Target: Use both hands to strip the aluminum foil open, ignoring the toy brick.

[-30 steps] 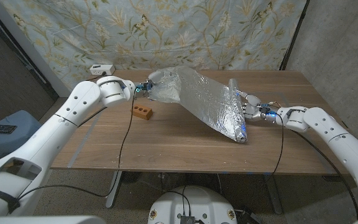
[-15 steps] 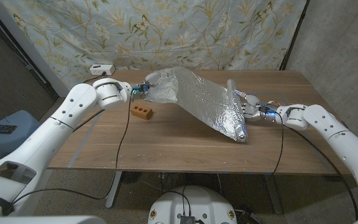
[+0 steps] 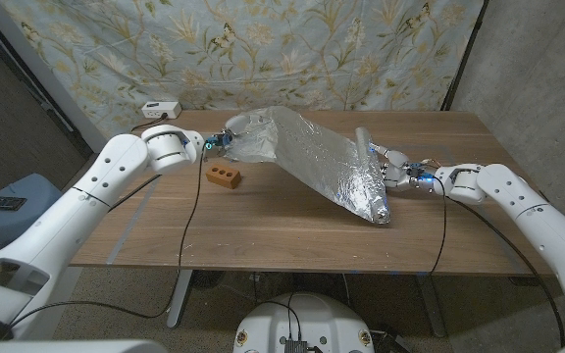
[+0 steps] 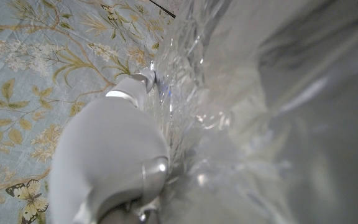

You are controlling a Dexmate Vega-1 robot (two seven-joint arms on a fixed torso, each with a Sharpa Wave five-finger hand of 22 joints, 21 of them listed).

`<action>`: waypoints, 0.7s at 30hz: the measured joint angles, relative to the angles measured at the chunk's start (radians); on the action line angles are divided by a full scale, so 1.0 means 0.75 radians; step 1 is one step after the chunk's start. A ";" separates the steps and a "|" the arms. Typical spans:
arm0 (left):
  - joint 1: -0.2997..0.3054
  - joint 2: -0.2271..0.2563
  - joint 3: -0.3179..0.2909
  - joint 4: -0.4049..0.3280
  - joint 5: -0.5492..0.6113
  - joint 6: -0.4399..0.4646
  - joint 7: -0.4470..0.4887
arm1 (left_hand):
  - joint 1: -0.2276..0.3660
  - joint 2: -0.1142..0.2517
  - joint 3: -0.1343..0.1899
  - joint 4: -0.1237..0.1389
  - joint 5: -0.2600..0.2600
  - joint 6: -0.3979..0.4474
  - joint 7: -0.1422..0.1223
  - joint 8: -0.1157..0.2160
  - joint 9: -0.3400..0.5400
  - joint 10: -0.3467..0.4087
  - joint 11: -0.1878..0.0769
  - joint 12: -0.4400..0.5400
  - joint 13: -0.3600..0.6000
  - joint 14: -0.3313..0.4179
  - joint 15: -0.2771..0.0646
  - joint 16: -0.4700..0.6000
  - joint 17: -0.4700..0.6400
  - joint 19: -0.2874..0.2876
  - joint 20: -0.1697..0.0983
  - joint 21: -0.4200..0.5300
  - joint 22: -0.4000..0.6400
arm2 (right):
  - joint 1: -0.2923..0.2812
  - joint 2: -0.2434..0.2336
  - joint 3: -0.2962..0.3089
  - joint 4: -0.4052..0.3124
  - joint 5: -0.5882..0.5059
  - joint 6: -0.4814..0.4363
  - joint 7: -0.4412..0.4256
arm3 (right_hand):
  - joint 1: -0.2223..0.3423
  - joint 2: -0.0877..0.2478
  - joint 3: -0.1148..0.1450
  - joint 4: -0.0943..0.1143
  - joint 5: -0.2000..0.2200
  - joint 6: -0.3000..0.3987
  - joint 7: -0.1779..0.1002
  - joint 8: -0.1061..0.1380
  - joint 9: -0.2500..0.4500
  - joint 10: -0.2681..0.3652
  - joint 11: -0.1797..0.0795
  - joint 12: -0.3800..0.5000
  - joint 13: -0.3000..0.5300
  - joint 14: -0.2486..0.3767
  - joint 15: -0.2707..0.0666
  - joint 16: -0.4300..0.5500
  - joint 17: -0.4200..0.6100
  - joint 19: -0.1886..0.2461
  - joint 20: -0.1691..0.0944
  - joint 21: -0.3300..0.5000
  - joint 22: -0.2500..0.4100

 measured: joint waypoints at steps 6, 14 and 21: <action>0.004 0.007 -0.001 0.000 -0.001 -0.005 -0.010 | 0.000 0.000 0.000 0.000 0.000 0.000 0.000 -0.001 0.001 0.000 0.000 0.000 0.004 0.000 0.000 0.000 0.000 0.000 0.000 0.000 0.000 | -0.002 0.003 -0.001 -0.007 0.000 0.000 -0.002 | -0.015 -0.004 -0.011 0.010 0.000 -0.012 0.011 0.000 0.000 -0.011 0.002 -0.010 0.006 -0.012 0.012 -0.010 -0.005 -0.005 0.005 -0.007 0.000; 0.015 0.017 -0.009 -0.001 -0.002 -0.011 -0.018 | 0.000 0.000 0.008 0.000 -0.001 0.000 0.000 -0.001 0.001 0.000 0.000 0.000 0.007 0.000 0.000 0.000 0.006 0.000 0.000 0.010 0.000 | -0.002 0.009 -0.007 -0.016 -0.002 0.001 -0.002 | -0.040 -0.018 -0.033 0.018 0.000 -0.024 0.023 0.000 0.000 -0.038 0.014 -0.020 0.006 -0.026 0.026 -0.025 -0.007 -0.013 0.012 -0.015 0.000; 0.021 0.031 -0.015 -0.005 -0.007 -0.012 -0.030 | 0.000 0.000 0.008 0.000 -0.005 0.004 0.004 -0.005 0.001 0.008 -0.007 -0.010 0.007 0.000 0.000 -0.004 0.006 -0.010 0.004 0.010 0.000 | -0.010 0.013 -0.008 -0.033 -0.003 0.009 -0.002 | -0.043 -0.021 -0.038 0.016 0.000 -0.031 0.031 0.000 0.000 -0.040 0.016 -0.021 0.012 -0.033 0.033 -0.025 -0.011 -0.007 0.018 -0.020 0.000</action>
